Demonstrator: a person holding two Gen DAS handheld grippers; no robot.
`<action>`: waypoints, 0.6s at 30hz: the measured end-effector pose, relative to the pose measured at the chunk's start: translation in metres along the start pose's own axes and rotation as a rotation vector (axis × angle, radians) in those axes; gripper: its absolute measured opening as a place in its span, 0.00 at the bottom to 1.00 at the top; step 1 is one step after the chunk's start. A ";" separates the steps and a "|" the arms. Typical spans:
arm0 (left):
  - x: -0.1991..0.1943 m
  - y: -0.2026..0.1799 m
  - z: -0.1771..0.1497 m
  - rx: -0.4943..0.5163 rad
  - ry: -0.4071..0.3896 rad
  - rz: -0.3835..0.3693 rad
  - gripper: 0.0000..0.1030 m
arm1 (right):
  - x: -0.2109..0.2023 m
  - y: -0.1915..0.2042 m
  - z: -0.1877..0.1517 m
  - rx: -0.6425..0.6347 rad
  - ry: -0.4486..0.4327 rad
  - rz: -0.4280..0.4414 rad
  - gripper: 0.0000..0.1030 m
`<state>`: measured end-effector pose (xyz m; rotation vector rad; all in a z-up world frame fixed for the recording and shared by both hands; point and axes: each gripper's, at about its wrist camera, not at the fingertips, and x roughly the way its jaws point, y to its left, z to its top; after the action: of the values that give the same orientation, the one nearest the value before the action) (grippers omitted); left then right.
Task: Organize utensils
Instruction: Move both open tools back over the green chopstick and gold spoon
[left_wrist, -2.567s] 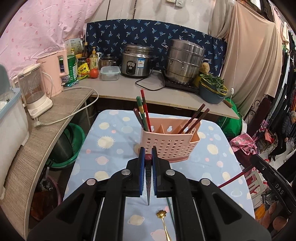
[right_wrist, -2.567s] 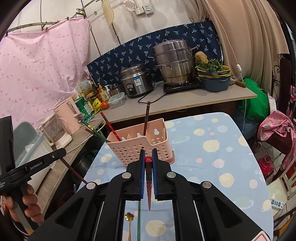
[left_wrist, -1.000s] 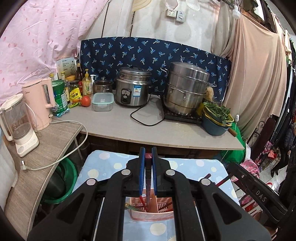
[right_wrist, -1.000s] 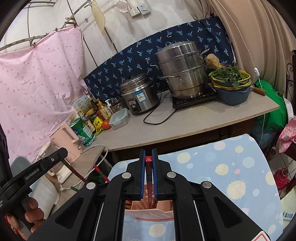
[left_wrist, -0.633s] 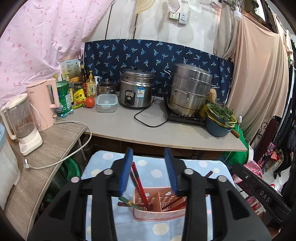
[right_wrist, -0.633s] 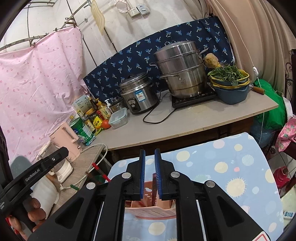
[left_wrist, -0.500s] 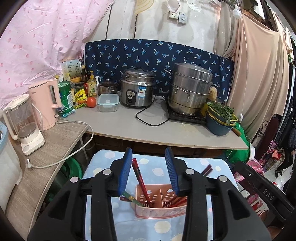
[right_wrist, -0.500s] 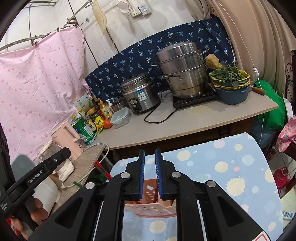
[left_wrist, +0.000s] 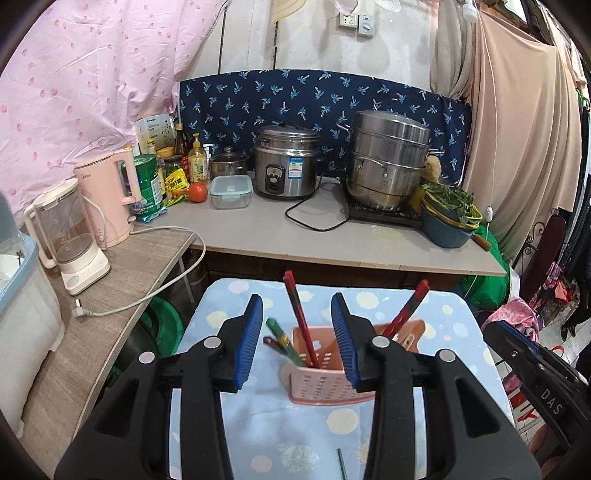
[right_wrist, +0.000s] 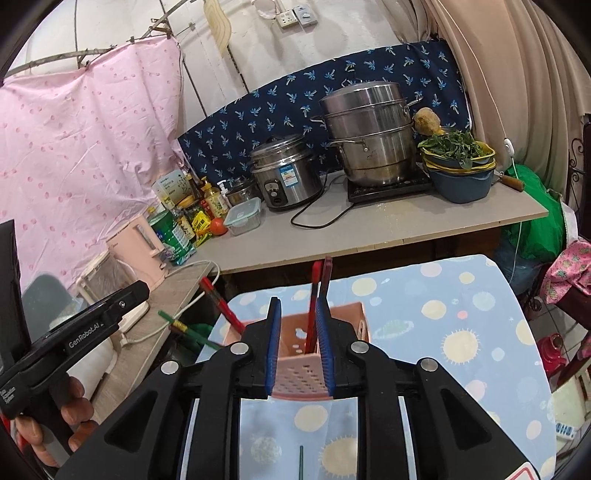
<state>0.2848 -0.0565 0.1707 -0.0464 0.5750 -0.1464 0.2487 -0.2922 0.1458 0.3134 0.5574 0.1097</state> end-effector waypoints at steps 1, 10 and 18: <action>-0.002 0.001 -0.004 0.001 0.003 0.007 0.36 | -0.003 0.002 -0.004 -0.006 0.002 -0.001 0.20; -0.016 0.007 -0.036 0.016 0.036 0.034 0.36 | -0.023 0.015 -0.039 -0.051 0.033 -0.002 0.20; -0.026 0.012 -0.065 0.015 0.069 0.047 0.36 | -0.037 0.021 -0.073 -0.075 0.069 -0.014 0.20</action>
<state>0.2295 -0.0407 0.1290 -0.0131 0.6429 -0.1073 0.1784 -0.2605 0.1124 0.2334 0.6224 0.1283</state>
